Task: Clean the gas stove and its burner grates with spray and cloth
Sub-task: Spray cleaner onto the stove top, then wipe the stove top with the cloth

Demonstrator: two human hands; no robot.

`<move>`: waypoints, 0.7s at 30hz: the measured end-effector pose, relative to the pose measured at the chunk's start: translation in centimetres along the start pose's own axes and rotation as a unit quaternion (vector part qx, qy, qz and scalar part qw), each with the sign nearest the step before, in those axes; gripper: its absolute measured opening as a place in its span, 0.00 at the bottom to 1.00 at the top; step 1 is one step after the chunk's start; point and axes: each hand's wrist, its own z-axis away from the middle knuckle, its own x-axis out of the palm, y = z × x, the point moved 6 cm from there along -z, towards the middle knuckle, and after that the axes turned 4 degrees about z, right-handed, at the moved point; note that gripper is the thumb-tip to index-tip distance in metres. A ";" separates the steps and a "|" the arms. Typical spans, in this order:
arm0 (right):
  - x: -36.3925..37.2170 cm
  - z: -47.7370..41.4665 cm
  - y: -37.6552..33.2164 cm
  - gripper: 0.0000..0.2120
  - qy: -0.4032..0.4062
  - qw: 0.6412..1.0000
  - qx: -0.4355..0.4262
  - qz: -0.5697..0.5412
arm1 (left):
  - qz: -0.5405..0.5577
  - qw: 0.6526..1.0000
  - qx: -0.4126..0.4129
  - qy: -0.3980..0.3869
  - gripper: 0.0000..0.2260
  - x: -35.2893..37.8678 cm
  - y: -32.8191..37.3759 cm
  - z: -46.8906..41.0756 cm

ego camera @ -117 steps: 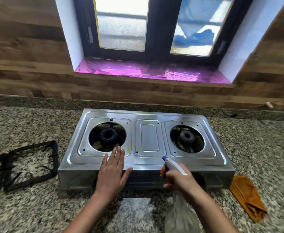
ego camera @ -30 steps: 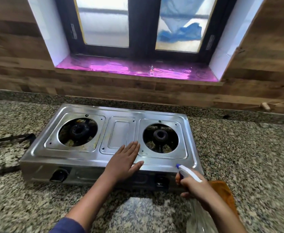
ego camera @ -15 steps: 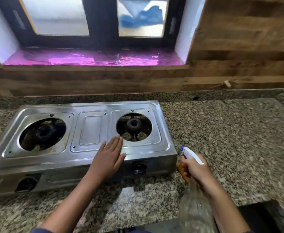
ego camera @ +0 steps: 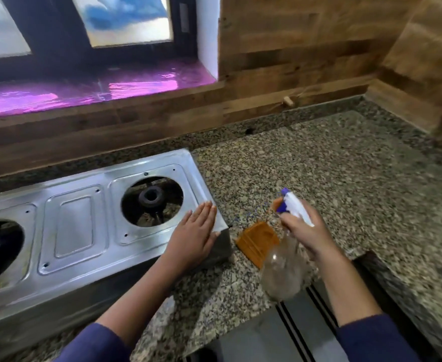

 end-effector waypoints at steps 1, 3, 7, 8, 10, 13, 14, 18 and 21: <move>-0.7 -0.5 -0.8 0.18 0.025 0.999 -0.023 -0.023 | 0.001 1.000 -0.004 0.005 0.33 0.1 -0.1 0.0; -1.6 -1.5 -2.8 0.10 0.068 0.993 -0.081 -0.051 | -0.004 1.000 -0.006 0.016 0.33 0.3 -0.1 0.2; -2.6 -4.1 -3.6 0.04 0.144 0.978 -0.140 -0.045 | -0.002 1.000 -0.003 0.030 0.32 0.5 0.0 0.4; -2.5 -4.7 -3.5 0.06 0.155 0.976 -0.148 -0.034 | -0.004 1.000 -0.002 0.030 0.32 0.4 0.1 0.4; -2.3 -5.7 -3.0 0.07 0.161 0.974 -0.158 -0.022 | -0.007 1.000 -0.001 0.027 0.32 0.4 -0.1 0.4; -2.5 -7.0 -1.3 0.07 0.171 0.973 -0.130 -0.083 | -0.011 0.999 -0.004 0.029 0.31 0.5 -0.2 0.4; -2.8 -7.0 -0.9 0.10 0.178 0.973 -0.116 -0.091 | -0.011 0.999 -0.005 0.031 0.30 0.5 -0.2 0.4; -3.5 -7.1 0.8 0.21 0.159 0.983 -0.072 -0.051 | -0.014 0.999 -0.005 0.037 0.29 0.5 -0.2 0.5; -3.1 -5.3 3.3 0.37 0.167 0.986 -0.020 0.005 | -0.016 0.999 -0.006 0.043 0.29 0.5 -0.2 0.5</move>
